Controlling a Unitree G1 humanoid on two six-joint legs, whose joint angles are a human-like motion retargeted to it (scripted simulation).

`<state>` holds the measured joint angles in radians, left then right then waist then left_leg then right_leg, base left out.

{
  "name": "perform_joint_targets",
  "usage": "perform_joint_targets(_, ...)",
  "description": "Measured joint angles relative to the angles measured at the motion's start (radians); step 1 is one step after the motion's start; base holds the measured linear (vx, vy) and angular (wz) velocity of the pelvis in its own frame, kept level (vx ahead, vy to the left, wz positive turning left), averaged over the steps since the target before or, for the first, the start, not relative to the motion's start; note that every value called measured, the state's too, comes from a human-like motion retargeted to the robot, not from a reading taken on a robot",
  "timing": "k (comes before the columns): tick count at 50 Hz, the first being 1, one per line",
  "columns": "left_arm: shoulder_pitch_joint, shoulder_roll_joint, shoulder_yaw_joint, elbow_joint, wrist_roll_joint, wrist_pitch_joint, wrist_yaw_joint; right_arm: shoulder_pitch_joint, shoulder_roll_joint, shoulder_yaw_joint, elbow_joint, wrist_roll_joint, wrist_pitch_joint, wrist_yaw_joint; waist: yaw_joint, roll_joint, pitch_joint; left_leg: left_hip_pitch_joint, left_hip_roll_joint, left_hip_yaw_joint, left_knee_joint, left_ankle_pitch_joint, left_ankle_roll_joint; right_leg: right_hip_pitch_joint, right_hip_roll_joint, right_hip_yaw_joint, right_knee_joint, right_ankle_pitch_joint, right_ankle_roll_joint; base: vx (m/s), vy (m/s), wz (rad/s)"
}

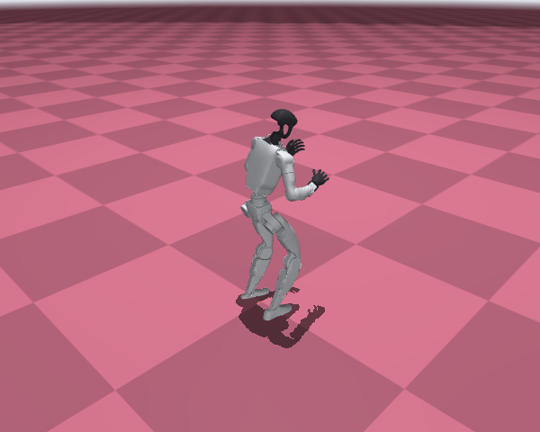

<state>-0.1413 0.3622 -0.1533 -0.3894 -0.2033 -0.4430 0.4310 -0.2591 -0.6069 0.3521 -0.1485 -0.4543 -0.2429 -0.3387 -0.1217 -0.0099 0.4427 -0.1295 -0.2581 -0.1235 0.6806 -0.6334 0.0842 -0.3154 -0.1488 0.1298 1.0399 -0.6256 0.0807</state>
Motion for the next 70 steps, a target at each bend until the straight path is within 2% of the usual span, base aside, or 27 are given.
perform_joint_targets(2,-0.004,0.007,-0.009,-0.01,0.002,-0.002,-0.004,-0.019,0.007,0.019,0.0,-0.001,-0.002,0.005,-0.009,-0.006,-0.006,-0.04,0.0,0.016,0.03,-0.002,0.003,-0.044,-0.008,-0.003,0.036,0.016,0.011,-0.19,0.16,-0.07)
perform_joint_targets(5,-0.029,0.027,-0.021,-0.028,-0.013,0.003,-0.015,-0.066,0.013,0.046,0.007,0.009,-0.002,0.025,-0.011,-0.009,-0.026,-0.105,0.015,0.039,0.037,0.013,0.002,-0.12,-0.032,-0.05,0.087,-0.003,-0.006,-0.2,0.15,-0.19)
perform_joint_targets(11,-0.073,0.069,-0.042,-0.075,-0.034,0.005,-0.008,-0.099,0.01,0.07,0.031,0.029,0.006,0.043,-0.001,-0.05,-0.053,-0.195,0.009,0.077,0.066,0.044,-0.002,-0.14,-0.075,-0.121,0.251,0.009,-0.002,-0.22,0.1,-0.07)
perform_joint_targets(20,-0.177,0.089,-0.001,-0.125,0.001,-0.017,0.09,-0.101,-0.014,0.055,0.082,0.083,0.009,0.03,0.06,-0.146,-0.094,-0.266,-0.035,0.117,0.014,0.138,0.007,0.049,-0.077,-0.138,0.389,0.089,0.054,-0.23,0.04,0.05)
perform_joint_targets(24,-0.207,0.063,0.03,-0.123,0.027,-0.023,0.123,-0.103,-0.023,0.06,0.102,0.105,0.002,0.043,0.092,-0.186,-0.112,-0.292,-0.05,0.136,-0.021,0.192,-0.001,0.15,-0.051,-0.13,0.325,0.103,0.075,-0.31,-0.02,0.12)
perform_joint_targets(28,-0.222,0.023,0.054,-0.098,0.035,-0.021,0.145,-0.118,-0.033,0.074,0.109,0.132,-0.011,0.066,0.115,-0.206,-0.12,-0.317,-0.051,0.147,-0.054,0.252,-0.026,0.238,-0.011,-0.124,0.193,0.049,0.056,-0.41,-0.05,0.19)
perform_joint_targets(31,-0.226,-0.007,0.063,-0.063,0.028,-0.014,0.143,-0.142,-0.05,0.089,0.1,0.16,-0.02,0.088,0.125,-0.198,-0.111,-0.337,-0.035,0.151,-0.074,0.266,-0.047,0.288,0.029,-0.13,0.07,-0.045,0.009,-0.49,-0.05,0.27)
perform_joint_targets(34,-0.22,-0.03,0.063,-0.03,0.013,-0.005,0.119,-0.172,-0.074,0.105,0.072,0.18,-0.032,0.107,0.125,-0.175,-0.088,-0.371,0.001,0.176,-0.085,0.201,-0.043,0.307,0.054,-0.161,-0.029,-0.166,-0.055,-0.53,-0.03,0.35)
perform_joint_targets(38,-0.207,-0.058,0.058,0.009,-0.022,0.0,0.044,-0.223,-0.119,0.13,0.01,0.198,-0.047,0.134,0.118,-0.092,-0.042,-0.414,0.088,0.178,-0.074,0.149,-0.078,0.292,0.131,-0.203,-0.147,-0.202,-0.122,-0.53,0.0,0.26)
perform_joint_targets(40,-0.175,-0.07,0.043,0.012,-0.031,0.004,0.008,-0.223,-0.129,0.143,-0.019,0.199,-0.056,0.143,0.105,-0.081,-0.016,-0.437,0.1,0.186,0.0,0.112,-0.086,0.273,0.134,-0.216,-0.148,-0.215,-0.13,-0.46,0.03,0.31)
perform_joint_targets(45,-0.107,-0.077,0.023,0.008,-0.048,0.02,-0.093,-0.203,-0.154,0.147,-0.076,0.223,-0.058,0.164,0.091,-0.025,0.021,-0.44,0.177,0.196,0.287,0.01,-0.097,0.219,0.177,-0.221,-0.188,-0.179,-0.129,-0.34,0.04,0.08)
perform_joint_targets(48,-0.068,-0.068,0.011,0.012,-0.051,0.037,-0.149,-0.168,-0.154,0.13,-0.096,0.24,-0.043,0.18,0.094,0.037,0.023,-0.389,0.25,0.179,0.448,-0.056,-0.105,0.197,0.232,-0.221,-0.252,-0.119,-0.126,-0.26,0.05,-0.1)
perform_joint_targets(53,-0.021,-0.052,-0.004,0.041,-0.063,0.052,-0.206,-0.094,-0.13,0.086,-0.105,0.25,-0.033,0.198,0.076,0.113,0.003,-0.202,0.312,0.145,0.466,-0.112,-0.122,0.191,0.28,-0.242,-0.391,-0.022,-0.111,-0.2,0.05,0.13)
perform_joint_targets(58,-0.004,-0.049,-0.017,0.075,-0.105,0.063,-0.251,-0.045,-0.094,0.055,-0.086,0.247,-0.039,0.203,0.03,0.126,-0.017,-0.012,0.278,0.141,0.197,-0.116,-0.121,0.153,0.234,-0.278,-0.431,0.018,-0.082,-0.18,0.07,0.38)
perform_joint_targets(63,-0.013,-0.04,-0.037,0.091,-0.119,0.065,-0.262,-0.036,-0.066,0.058,-0.065,0.238,-0.047,0.194,-0.001,0.085,-0.028,0.067,0.192,0.141,-0.054,-0.087,-0.101,0.074,0.132,-0.305,-0.348,0.015,-0.056,-0.22,0.09,0.35)
perform_joint_targets(65,-0.037,-0.03,-0.045,0.102,-0.117,0.065,-0.253,-0.059,-0.062,0.07,-0.055,0.236,-0.05,0.193,-0.013,0.049,-0.052,0.098,0.136,0.132,-0.227,-0.01,-0.09,0.018,0.072,-0.303,-0.323,0.017,-0.046,-0.22,0.09,0.32)
perform_joint_targets(70,-0.041,-0.02,-0.081,0.115,-0.111,0.071,-0.244,-0.075,-0.059,0.109,-0.06,0.219,-0.057,0.198,-0.017,0.016,-0.036,0.093,0.094,0.131,-0.259,0.015,-0.08,-0.031,0.009,-0.309,-0.245,0.031,-0.027,-0.23,0.08,0.21)
